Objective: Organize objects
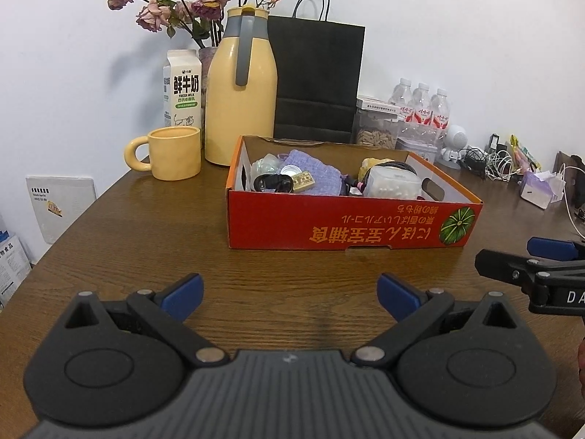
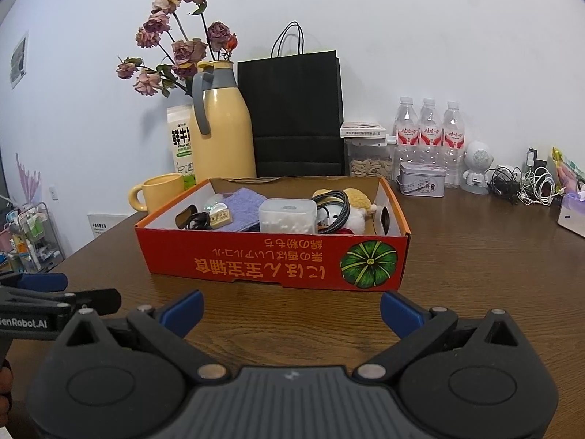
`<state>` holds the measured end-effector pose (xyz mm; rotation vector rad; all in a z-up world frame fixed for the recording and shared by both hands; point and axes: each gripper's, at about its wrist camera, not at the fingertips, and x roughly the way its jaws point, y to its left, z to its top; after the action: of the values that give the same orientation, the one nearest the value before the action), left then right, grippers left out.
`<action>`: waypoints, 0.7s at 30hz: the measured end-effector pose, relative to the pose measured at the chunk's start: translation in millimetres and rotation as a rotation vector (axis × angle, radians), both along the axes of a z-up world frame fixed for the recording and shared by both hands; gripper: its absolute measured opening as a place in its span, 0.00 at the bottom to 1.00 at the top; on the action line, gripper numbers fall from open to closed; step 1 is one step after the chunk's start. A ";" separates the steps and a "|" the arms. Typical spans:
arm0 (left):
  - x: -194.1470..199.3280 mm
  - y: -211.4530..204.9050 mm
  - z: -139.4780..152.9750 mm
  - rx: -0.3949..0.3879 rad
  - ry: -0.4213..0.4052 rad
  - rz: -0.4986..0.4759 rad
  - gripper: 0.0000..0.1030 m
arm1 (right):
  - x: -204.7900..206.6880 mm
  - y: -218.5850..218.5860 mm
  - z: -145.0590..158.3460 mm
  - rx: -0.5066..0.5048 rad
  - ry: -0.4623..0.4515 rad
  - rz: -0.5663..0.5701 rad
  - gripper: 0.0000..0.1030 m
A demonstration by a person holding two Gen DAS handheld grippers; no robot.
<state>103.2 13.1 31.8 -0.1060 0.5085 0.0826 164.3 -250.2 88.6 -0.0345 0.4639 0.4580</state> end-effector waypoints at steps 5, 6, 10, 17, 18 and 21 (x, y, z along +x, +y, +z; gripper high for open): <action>-0.7 0.0 0.9 0.002 -0.004 0.001 1.00 | -0.1 0.2 -0.1 -0.001 0.000 0.000 1.00; -0.7 0.1 1.2 0.001 -0.004 0.000 1.00 | -0.2 0.3 0.0 -0.001 0.000 -0.001 1.00; -0.5 0.0 1.6 0.003 -0.004 -0.002 1.00 | -0.1 0.5 -0.3 -0.001 0.000 -0.001 1.00; -0.2 -1.0 2.1 0.005 -0.004 -0.003 1.00 | -0.5 0.8 -0.1 -0.001 0.000 0.001 1.00; 0.2 -1.0 2.2 0.006 -0.003 -0.004 1.00 | -0.6 0.8 0.0 -0.001 0.000 0.001 1.00; 0.2 -1.2 2.1 0.007 -0.005 -0.004 1.00 | -0.4 1.3 0.0 -0.002 0.000 0.001 1.00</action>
<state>103.4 11.9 33.9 -0.0985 0.5033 0.0797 163.9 -248.9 88.6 -0.0363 0.4646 0.4584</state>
